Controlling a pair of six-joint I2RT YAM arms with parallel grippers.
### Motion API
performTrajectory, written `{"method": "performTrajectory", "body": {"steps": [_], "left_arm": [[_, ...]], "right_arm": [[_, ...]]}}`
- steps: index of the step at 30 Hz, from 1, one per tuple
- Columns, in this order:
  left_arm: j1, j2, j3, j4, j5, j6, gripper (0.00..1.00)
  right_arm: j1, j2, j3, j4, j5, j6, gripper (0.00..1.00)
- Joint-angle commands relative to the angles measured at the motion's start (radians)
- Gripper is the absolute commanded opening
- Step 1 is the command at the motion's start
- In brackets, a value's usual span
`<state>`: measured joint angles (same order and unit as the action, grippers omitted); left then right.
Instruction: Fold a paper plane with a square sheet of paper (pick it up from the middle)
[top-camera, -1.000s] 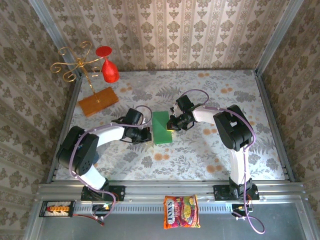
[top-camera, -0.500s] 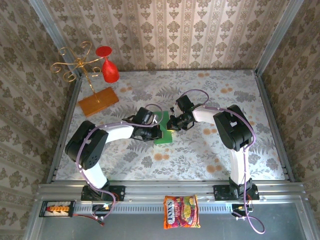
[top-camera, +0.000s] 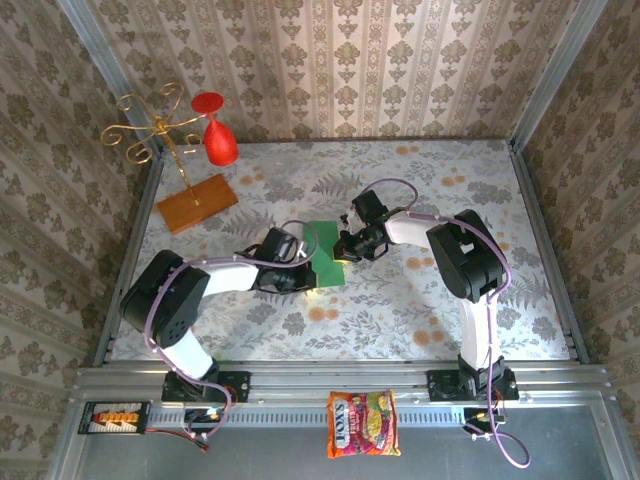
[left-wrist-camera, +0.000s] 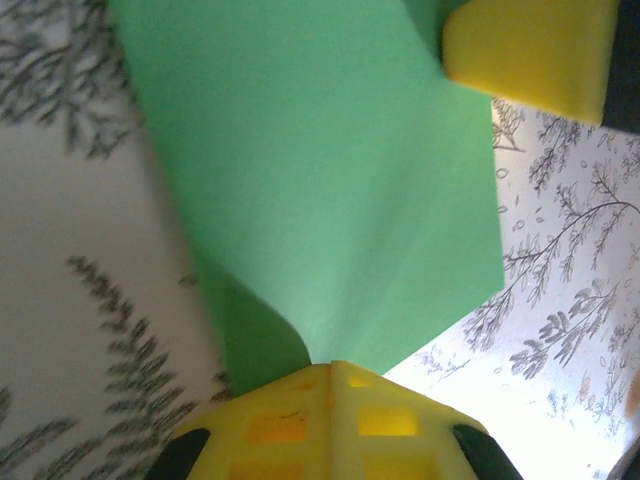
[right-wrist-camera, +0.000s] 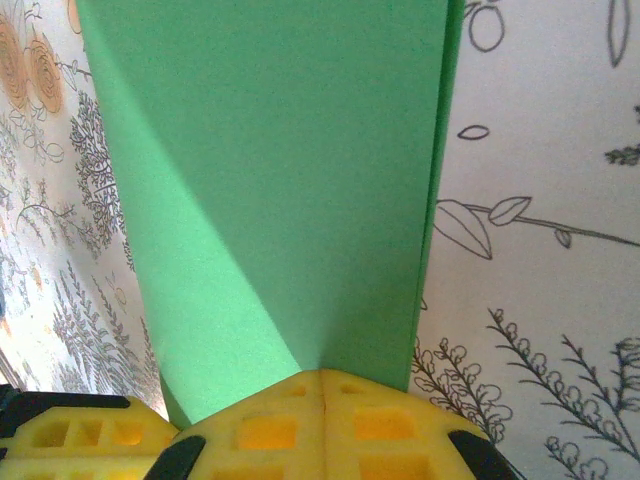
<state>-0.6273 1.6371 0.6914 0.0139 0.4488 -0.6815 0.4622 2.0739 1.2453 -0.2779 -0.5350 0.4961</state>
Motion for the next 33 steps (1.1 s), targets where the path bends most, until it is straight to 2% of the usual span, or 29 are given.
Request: {"method": "performTrajectory", "body": {"steps": [1, 8, 14, 15, 19, 22, 28, 33], "left_arm": [[0.018, -0.041, -0.073, -0.146, -0.028, -0.005, 0.0], [0.047, -0.166, -0.031, -0.194, -0.089, -0.026, 0.0], [0.065, -0.243, -0.001, -0.082, -0.168, -0.113, 0.0], [0.07, -0.239, 0.006, -0.069, -0.17, -0.124, 0.0], [0.093, -0.185, 0.029, 0.01, -0.138, -0.164, 0.14], [0.095, -0.148, 0.047, 0.067, -0.128, -0.189, 0.26], [0.087, -0.052, 0.078, 0.165, -0.07, -0.21, 0.32], [0.077, 0.052, 0.193, 0.159, -0.033, -0.196, 0.33]], "right_arm": [[-0.016, 0.195, -0.113, -0.299, 0.383, -0.019, 0.0], [-0.004, 0.151, -0.066, -0.312, 0.329, -0.024, 0.0], [0.016, 0.024, 0.04, -0.299, 0.238, -0.036, 0.01], [0.016, -0.008, 0.05, -0.277, 0.215, -0.028, 0.05], [0.016, -0.13, 0.066, -0.143, 0.1, 0.031, 0.18], [0.016, -0.21, 0.04, -0.093, 0.104, 0.089, 0.27], [0.005, -0.376, -0.145, -0.047, 0.186, 0.184, 0.46], [-0.013, -0.473, -0.291, -0.022, 0.15, 0.23, 0.54]]}}
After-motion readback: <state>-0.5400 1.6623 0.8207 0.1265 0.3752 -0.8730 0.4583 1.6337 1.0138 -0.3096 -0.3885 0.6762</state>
